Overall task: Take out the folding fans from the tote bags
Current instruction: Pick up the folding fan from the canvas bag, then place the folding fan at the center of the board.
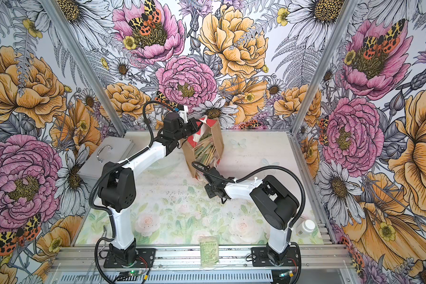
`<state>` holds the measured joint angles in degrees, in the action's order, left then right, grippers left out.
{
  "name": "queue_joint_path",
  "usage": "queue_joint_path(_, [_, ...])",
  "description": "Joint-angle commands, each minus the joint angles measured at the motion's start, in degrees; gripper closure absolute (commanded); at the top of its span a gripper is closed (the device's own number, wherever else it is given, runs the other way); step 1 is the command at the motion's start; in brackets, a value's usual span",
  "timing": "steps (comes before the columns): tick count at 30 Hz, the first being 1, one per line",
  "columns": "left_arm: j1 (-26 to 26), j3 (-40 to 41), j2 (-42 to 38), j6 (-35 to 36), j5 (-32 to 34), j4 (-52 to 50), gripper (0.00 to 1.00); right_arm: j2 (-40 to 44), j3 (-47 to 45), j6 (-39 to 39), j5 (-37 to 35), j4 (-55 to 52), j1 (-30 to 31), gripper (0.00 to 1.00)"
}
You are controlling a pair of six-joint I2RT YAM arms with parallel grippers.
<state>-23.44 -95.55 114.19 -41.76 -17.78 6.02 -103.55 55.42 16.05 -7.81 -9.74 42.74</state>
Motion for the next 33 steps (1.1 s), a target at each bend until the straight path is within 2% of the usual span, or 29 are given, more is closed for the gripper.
queue_joint_path(1, [0.73,-1.52,-1.75,-0.69,-1.25,0.15,1.00,1.17,0.35,0.23,-3.49,1.05,0.33,0.82])
queue_joint_path(3, [0.67,-1.25,-1.82,-0.69,-1.38,0.31,1.00,2.46,-0.55,-0.16,-2.52,1.04,0.32,0.91])
queue_joint_path(8, [1.05,-1.20,-1.69,-0.74,-1.38,0.40,1.00,6.57,-3.24,-0.82,2.60,0.74,0.33,0.99])
queue_joint_path(16, [1.55,-0.70,-1.37,-1.21,-1.54,1.25,1.00,16.63,-8.41,0.71,19.42,-4.17,0.19,1.00])
queue_joint_path(23, [2.40,0.21,-1.80,-1.48,-2.07,2.14,1.00,29.94,-13.73,3.39,29.16,-4.00,-1.66,1.00])
queue_joint_path(27, [2.68,0.79,-2.38,-1.49,-2.52,2.50,1.00,38.19,-15.47,4.36,31.42,-4.12,-6.64,1.00])
queue_joint_path(33, [2.71,1.87,-3.33,-1.41,-3.22,2.77,1.00,47.90,-16.16,7.17,37.32,-4.37,-21.34,1.00])
